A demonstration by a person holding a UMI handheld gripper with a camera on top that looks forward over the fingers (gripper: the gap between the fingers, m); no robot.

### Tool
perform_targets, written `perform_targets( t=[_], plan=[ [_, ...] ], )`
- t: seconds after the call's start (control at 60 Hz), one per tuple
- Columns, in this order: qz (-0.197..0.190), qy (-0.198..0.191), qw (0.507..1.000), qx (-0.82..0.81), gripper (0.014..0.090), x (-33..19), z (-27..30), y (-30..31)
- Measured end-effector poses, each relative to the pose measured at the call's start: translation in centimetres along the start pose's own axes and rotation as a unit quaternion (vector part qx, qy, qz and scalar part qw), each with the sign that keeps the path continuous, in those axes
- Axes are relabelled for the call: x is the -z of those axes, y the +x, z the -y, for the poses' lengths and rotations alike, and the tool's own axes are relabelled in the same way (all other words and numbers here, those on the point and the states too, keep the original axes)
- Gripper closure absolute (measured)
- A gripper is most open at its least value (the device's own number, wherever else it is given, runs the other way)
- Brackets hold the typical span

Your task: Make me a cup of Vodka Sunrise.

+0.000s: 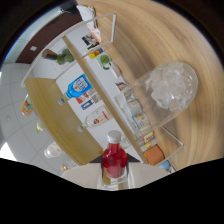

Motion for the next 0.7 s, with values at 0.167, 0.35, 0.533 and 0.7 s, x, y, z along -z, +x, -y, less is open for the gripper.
perform_targets(
  t=[0.167, 0.35, 0.533, 0.7],
  plan=[
    [-0.034, 0.009, 0.979, 0.203, 0.0701, -0.1, -1.7, -1.7],
    [-0.061, 0.012, 0.852, 0.519, 0.0701, -0.5, -6.6, -4.2],
    [-0.135, 0.021, 0.68, 0.72, 0.0701, -1.4, -7.1, 1.2],
    [-0.21, -0.005, 0.553, 0.806, 0.0702, -1.9, -4.6, 10.2]
  ],
)
